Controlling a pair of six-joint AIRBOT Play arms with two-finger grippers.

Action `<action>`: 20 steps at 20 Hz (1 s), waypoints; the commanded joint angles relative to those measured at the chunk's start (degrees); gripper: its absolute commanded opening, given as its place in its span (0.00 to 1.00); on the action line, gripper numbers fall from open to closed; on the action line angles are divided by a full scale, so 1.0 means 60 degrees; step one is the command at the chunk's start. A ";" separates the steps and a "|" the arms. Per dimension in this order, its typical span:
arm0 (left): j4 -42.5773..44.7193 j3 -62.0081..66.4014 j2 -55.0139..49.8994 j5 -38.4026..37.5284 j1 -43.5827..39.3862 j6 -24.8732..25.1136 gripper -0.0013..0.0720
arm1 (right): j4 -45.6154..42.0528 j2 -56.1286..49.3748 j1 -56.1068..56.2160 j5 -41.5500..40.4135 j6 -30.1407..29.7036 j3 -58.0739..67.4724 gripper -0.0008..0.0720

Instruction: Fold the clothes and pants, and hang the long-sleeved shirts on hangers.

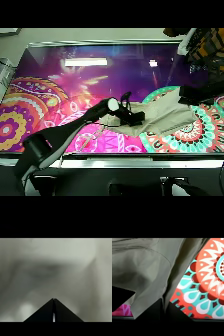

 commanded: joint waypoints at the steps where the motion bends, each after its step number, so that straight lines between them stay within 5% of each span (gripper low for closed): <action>1: 0.1056 0.1184 -0.0973 -0.0211 -0.0583 -0.1654 0.05 | 0.0448 0.0036 0.0011 0.0004 -0.0375 -0.0018 0.04; 8: 0.1115 0.1847 -0.1865 -0.0412 -0.1016 -0.2612 0.05 | 0.0947 0.0233 0.0007 0.0812 -0.0710 -0.0018 0.04; 14: 0.1672 0.2470 -0.1614 -0.1086 -0.0543 -0.2492 0.05 | 0.0656 0.0273 0.0011 0.0688 -0.0729 -0.0025 0.04; 17: 0.1745 0.2524 -0.1031 -0.1260 0.0149 -0.2095 0.05 | 0.1960 0.0273 0.0018 0.0379 -0.1144 -0.0025 0.04; 20: 0.2856 0.2521 -0.0117 -0.2616 0.1075 -0.1690 0.05 | 0.1727 0.0240 0.0980 0.0288 -0.1115 -0.0025 0.04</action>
